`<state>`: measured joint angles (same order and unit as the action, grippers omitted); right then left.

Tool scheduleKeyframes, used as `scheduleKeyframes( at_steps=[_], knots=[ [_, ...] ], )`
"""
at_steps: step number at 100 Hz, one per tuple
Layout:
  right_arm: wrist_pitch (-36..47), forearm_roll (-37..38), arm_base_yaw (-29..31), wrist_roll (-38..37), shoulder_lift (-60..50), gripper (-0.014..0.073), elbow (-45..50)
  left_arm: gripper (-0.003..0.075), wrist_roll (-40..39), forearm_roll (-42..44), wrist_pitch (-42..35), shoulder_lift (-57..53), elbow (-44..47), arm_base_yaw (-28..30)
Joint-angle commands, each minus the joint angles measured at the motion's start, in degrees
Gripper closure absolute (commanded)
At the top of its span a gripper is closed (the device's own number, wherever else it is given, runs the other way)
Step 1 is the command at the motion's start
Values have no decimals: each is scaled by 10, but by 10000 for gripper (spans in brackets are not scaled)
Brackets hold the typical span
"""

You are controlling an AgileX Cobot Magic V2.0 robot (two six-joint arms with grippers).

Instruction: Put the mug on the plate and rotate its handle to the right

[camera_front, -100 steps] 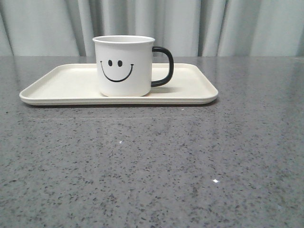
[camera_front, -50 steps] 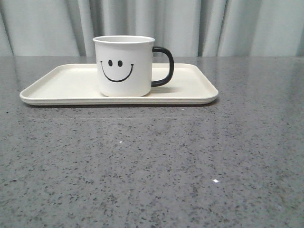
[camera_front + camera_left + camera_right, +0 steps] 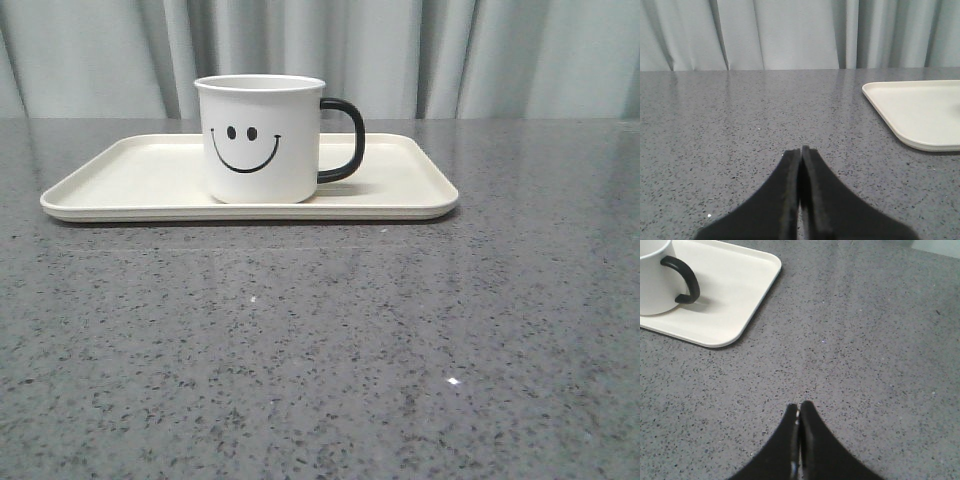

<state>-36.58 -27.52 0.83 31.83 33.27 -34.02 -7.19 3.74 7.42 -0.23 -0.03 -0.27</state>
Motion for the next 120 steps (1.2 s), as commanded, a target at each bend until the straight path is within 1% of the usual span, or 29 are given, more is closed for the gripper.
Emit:
scheduleKeyframes(
  at_steps=[1,52,74,81,86,98,107,112,120],
  knots=[
    [33,-10,4,1,-2,661,-15,740,-1,1,-42,-17,6,0],
    [33,-10,4,1,-2,661,-14,740,-1,1,-42,-17,6,0],
    [78,2,2,-7,-2,661,-13,740,-1,1,-42,-17,6,0],
    [99,35,-3,-33,-2,661,-9,740,-1,1,-42,-17,6,0],
    [118,76,-12,-67,-6,661,0,740,-1,1,-42,-17,6,0],
    [169,171,-47,-179,-28,661,35,740,-1,1,-42,-17,6,0],
    [220,233,-69,-246,-47,661,75,740,-1,1,-42,-17,6,0],
    [247,256,-74,-283,-59,661,97,740,-1,1,-42,-17,6,0],
    [285,275,-74,-315,-84,661,134,740,-1,1,-42,-17,6,0]
  ],
)
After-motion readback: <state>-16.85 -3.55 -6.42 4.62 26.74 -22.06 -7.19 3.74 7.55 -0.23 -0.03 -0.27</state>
